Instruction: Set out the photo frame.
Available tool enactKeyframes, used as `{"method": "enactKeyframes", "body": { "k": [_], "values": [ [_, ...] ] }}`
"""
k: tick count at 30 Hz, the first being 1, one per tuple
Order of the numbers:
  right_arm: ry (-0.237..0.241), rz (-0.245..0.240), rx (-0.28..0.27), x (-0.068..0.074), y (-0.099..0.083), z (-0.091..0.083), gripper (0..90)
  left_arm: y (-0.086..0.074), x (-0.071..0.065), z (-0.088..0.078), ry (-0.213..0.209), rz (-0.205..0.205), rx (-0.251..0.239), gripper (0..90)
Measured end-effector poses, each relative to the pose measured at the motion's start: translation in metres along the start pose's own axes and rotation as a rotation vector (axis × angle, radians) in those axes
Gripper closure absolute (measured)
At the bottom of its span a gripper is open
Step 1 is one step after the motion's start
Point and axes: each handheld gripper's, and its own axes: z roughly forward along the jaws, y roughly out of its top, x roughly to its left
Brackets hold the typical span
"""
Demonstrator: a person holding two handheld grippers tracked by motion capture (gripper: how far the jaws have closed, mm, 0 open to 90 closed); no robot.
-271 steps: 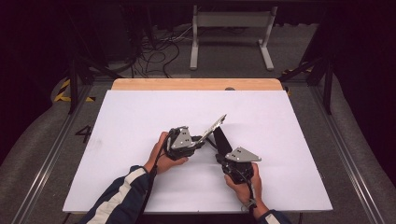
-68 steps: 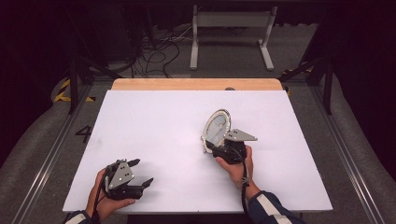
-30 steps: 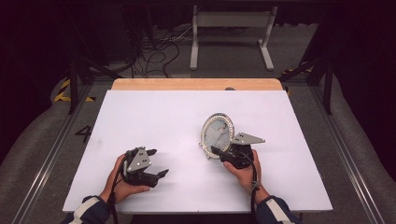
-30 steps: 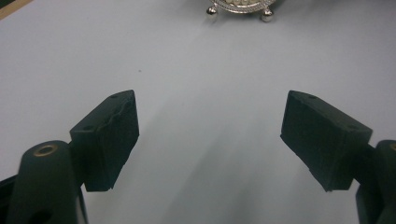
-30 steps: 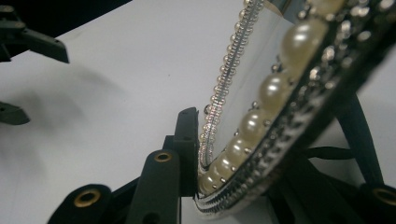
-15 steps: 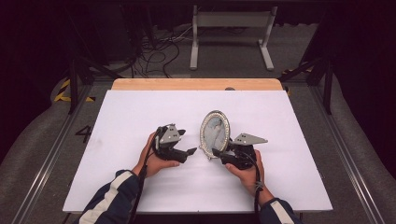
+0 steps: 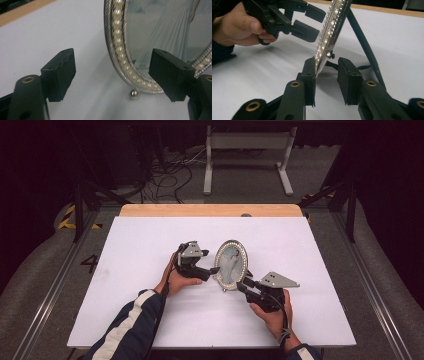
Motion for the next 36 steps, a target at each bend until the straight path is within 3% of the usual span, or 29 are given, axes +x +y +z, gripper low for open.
{"method": "enactKeyframes", "body": {
  "k": [2,6,13,19,27,36],
  "values": [
    [-0.008,0.002,-0.024,0.002,0.0,-0.004,74.8,0.002,0.0,0.006,-0.02,0.0,0.02,20.7],
    [-0.032,-0.001,-0.048,0.005,0.001,-0.008,76.8,0.004,0.002,0.009,-0.062,-0.016,-0.003,19.3],
    [-0.042,-0.002,-0.064,0.007,0.003,-0.006,79.6,0.004,0.0,0.011,-0.143,-0.007,-0.006,28.8],
    [-0.06,0.01,-0.062,0.006,0.004,-0.007,81.0,0.004,-0.002,0.005,-0.114,0.003,0.017,40.7],
    [-0.061,0.034,-0.059,-0.001,0.004,-0.008,82.0,0.004,-0.008,-0.002,-0.042,0.011,0.037,49.9],
    [-0.052,0.042,-0.065,-0.003,0.007,-0.003,82.6,-0.001,-0.01,-0.008,-0.012,0.009,0.061,52.9]
  ]
}}
